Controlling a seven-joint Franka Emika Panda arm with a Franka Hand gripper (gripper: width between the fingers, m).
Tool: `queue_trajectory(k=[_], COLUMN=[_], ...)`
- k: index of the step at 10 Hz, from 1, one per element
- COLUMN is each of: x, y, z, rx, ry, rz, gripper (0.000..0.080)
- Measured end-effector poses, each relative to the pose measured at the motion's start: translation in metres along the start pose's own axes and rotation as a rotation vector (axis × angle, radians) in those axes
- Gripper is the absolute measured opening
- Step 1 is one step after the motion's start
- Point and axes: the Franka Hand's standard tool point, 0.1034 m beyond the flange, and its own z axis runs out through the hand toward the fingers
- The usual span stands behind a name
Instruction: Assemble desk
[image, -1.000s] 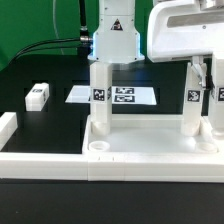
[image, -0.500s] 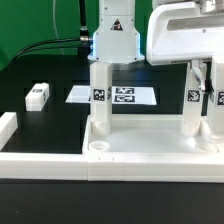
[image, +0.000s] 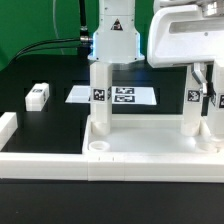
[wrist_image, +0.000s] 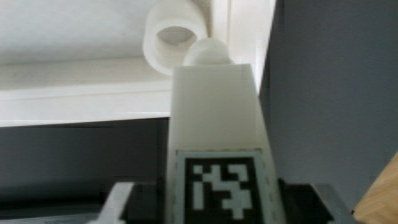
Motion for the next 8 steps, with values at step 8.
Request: queue_trajectory(k=[8], x=[0.002], y=[0.014], z=[0.006], rx=[-0.018], ry=[0.007], rz=[-0.073], gripper=[0.0287])
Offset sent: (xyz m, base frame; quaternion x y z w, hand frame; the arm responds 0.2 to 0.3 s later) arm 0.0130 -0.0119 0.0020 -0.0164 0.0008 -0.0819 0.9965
